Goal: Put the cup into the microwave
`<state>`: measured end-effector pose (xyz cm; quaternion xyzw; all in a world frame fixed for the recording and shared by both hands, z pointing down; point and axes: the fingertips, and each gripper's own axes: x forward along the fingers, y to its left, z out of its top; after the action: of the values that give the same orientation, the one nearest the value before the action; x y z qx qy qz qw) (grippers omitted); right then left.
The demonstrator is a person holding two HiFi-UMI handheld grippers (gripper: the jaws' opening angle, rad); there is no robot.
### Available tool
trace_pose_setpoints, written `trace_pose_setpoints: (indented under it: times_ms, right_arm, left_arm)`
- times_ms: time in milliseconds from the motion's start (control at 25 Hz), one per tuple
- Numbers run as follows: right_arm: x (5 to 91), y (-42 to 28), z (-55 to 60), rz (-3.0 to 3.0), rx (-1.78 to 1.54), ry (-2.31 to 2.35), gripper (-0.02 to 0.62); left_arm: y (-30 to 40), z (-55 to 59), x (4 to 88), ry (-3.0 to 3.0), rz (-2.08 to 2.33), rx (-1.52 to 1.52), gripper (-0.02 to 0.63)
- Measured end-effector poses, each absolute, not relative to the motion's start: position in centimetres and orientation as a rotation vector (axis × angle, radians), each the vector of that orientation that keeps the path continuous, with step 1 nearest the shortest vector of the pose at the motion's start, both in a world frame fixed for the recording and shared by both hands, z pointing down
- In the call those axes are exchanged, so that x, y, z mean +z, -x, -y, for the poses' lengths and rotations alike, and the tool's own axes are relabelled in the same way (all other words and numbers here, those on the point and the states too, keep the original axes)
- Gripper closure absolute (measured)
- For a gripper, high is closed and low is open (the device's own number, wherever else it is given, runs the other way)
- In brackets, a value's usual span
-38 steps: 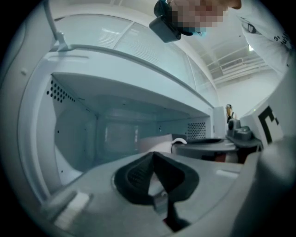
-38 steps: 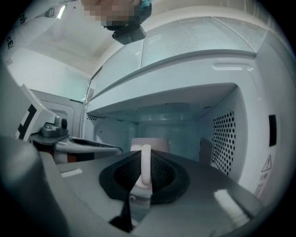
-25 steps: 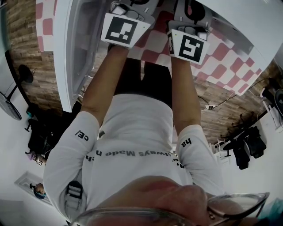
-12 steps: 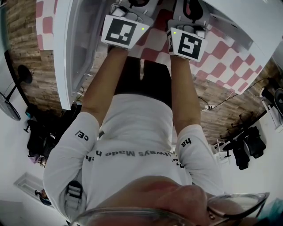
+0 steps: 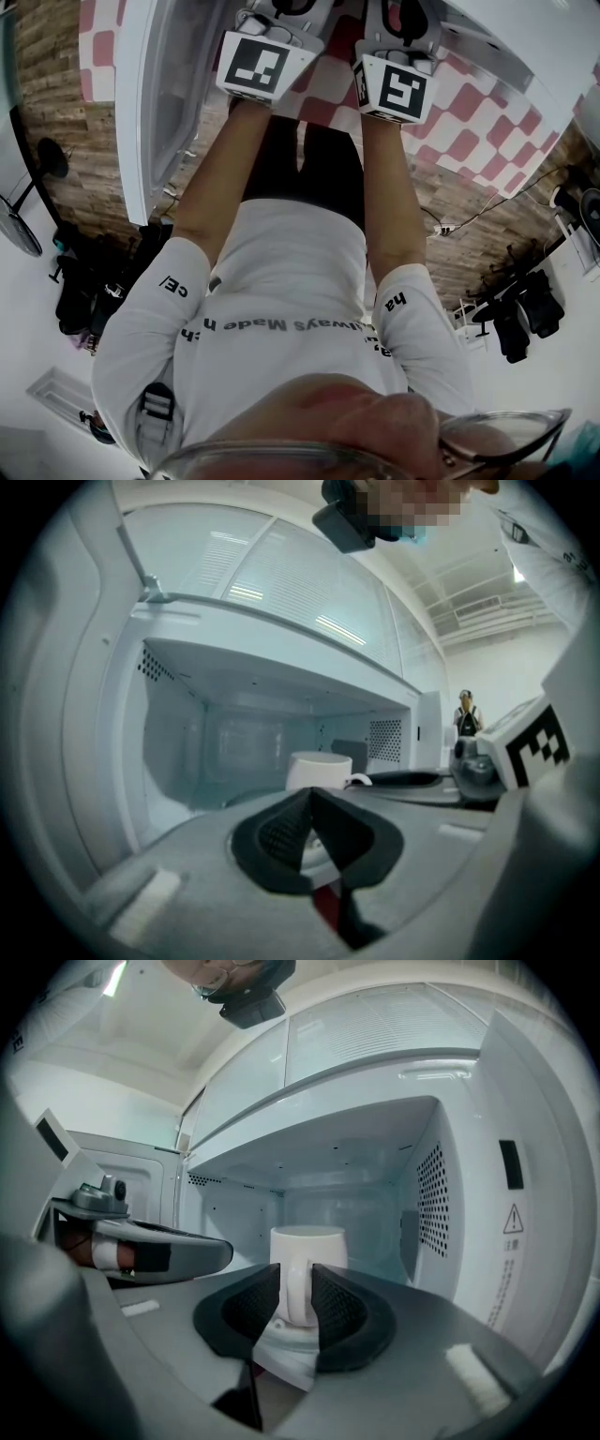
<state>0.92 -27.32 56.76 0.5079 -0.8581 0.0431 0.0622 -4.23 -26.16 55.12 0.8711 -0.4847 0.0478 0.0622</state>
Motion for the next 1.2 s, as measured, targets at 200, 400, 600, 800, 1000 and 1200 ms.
trace_pose_setpoints:
  times_ms: [200, 400, 600, 800, 1000, 1200]
  right_arm:
    - [55.4, -1.3, 26.8, 2.576, 0.107, -1.525, 0.486]
    - [53.4, -2.5, 25.7, 2.553, 0.104, -1.503, 0.488]
    - [50.4, -3.2, 23.4, 2.561, 0.116, -1.448, 0.503]
    - [45.5, -3.8, 21.3, 2.595, 0.133, -1.393, 0.515]
    - [39.7, -4.6, 19.8, 2.644, 0.104, -1.348, 0.525]
    - [34.4, -4.7, 17.7, 2.649, 0.082, -1.247, 0.534]
  left_arm:
    - [3.9, 25.6, 54.1, -2.633, 1.464, 0.162, 0.601]
    - [3.8, 24.6, 52.0, -2.623, 1.473, 0.165, 0.603]
    - [3.6, 22.9, 49.5, -2.605, 1.447, 0.165, 0.603]
    - [3.2, 21.0, 45.0, -2.616, 1.407, 0.144, 0.603]
    - [2.3, 19.1, 39.0, -2.657, 1.406, 0.139, 0.602]
    - [1.3, 17.5, 34.2, -2.703, 1.374, 0.144, 0.601]
